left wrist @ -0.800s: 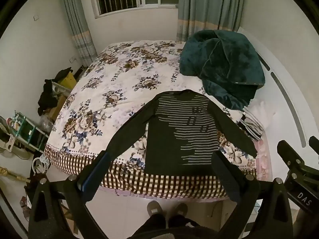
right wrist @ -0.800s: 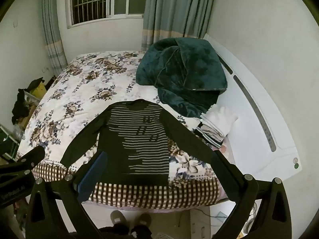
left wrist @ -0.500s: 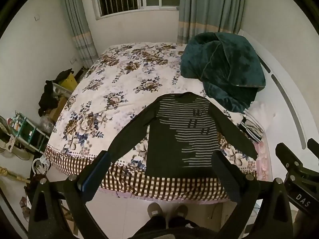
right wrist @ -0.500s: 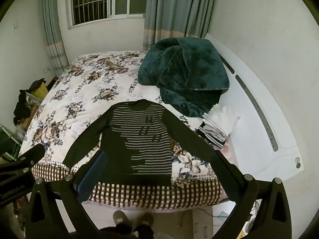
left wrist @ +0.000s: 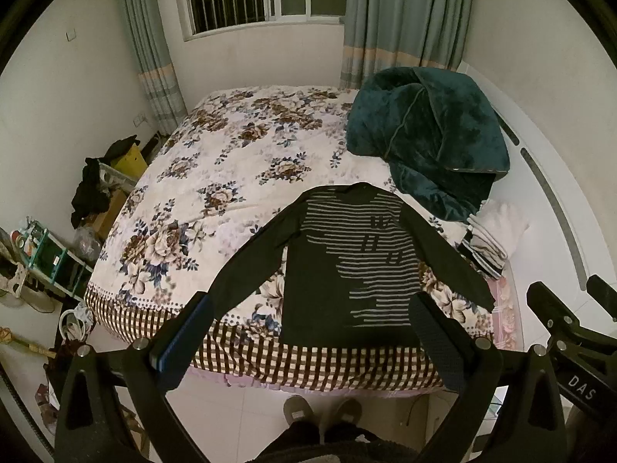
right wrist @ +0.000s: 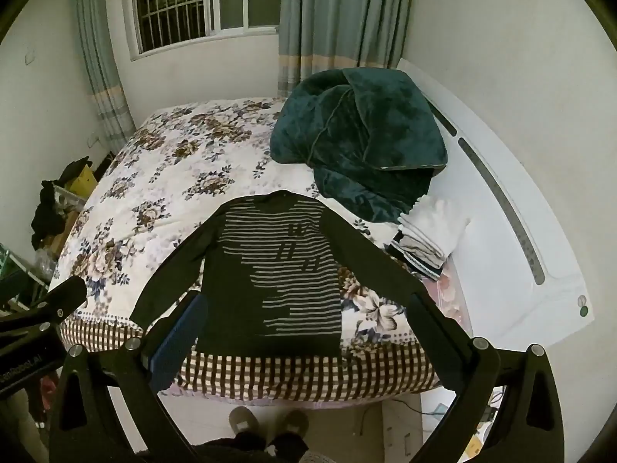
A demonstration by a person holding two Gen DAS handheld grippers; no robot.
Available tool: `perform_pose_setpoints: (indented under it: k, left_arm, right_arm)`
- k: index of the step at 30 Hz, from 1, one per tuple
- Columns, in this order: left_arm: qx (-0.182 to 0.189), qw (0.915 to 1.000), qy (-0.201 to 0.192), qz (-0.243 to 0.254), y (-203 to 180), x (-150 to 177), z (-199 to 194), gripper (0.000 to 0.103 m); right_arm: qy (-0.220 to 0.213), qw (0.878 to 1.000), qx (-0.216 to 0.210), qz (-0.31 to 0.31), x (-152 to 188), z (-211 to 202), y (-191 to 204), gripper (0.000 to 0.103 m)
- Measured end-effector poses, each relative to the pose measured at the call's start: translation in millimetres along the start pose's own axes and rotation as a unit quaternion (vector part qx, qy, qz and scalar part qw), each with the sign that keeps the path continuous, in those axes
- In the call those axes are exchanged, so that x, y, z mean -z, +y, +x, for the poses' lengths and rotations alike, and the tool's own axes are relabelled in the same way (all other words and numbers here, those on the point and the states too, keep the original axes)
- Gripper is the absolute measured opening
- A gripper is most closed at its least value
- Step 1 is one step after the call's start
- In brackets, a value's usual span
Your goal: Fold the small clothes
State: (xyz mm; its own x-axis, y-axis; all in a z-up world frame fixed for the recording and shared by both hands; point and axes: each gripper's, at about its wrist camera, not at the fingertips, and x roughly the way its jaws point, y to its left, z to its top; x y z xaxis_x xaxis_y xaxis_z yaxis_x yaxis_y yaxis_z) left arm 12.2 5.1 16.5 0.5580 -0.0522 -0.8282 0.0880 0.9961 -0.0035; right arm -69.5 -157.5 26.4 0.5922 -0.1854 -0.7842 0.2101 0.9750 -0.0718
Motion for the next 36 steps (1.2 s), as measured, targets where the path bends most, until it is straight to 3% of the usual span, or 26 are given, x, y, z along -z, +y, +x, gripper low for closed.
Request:
perform_pose_setpoints:
  k: [36]
  left_arm:
    - [-0.002, 1.0, -0.009, 0.002, 1, -2, -5, 0.103]
  right_arm:
    - [-0.003, 1.0, -0.011, 0.004, -13, -14, 0, 0.103]
